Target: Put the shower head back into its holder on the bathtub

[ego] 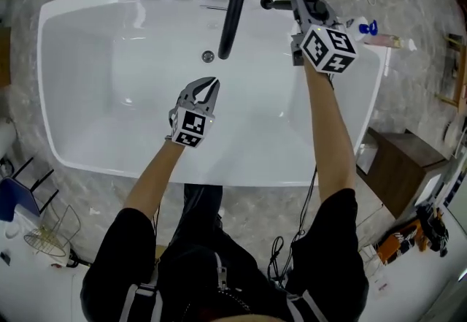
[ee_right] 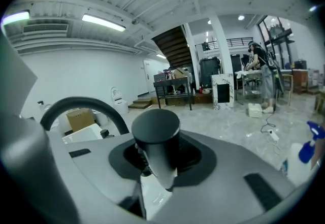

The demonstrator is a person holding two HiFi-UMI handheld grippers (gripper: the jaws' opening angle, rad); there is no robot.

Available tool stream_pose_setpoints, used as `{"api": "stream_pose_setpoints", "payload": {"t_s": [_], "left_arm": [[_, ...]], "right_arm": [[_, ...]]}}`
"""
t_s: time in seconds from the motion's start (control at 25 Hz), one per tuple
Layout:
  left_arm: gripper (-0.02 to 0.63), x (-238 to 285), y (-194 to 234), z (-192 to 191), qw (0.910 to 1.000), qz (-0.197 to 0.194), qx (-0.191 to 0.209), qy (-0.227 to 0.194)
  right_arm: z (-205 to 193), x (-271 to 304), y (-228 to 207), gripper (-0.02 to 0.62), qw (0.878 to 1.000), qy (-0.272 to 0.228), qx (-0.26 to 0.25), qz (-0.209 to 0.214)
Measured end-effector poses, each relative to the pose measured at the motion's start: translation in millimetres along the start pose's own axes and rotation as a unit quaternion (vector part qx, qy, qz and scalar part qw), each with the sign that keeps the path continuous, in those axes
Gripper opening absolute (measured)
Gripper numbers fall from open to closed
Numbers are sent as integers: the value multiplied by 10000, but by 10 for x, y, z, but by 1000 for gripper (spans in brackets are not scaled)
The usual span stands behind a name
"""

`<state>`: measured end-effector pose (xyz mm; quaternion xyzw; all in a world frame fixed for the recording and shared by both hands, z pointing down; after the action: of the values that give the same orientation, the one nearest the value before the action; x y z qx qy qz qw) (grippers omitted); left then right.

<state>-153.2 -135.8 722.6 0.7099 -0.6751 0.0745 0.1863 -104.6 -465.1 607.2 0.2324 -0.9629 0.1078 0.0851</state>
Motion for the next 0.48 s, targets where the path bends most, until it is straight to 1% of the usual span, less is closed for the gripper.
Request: {"api": "stream_pose_setpoints", "payload": {"t_s": [0.24,0.4,0.48], "left_arm": [[38,-187,102,-166,9998,181,-78,85],[38,-283,119,-215,9995,286,-141,30],[38,-304,141,-256,9994,324,-145,7]], "right_arm": [[-95,164,16,101,9999,105,-126,-12],[-204,254,-7,97,9994,207,-241,154],[-269,321,-34,97,9993,247,-217,163]]}}
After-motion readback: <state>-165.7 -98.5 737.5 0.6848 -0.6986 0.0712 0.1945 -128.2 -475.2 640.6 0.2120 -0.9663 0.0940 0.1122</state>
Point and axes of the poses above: the fingertips, and each gripper's own axes: x forward along the fingers, y to its left, z out of its top, the point moved 8 cm from there along -x, backward along the fingers, and after that the axes turned 11 degrees about -y, right-handed, at the moved point
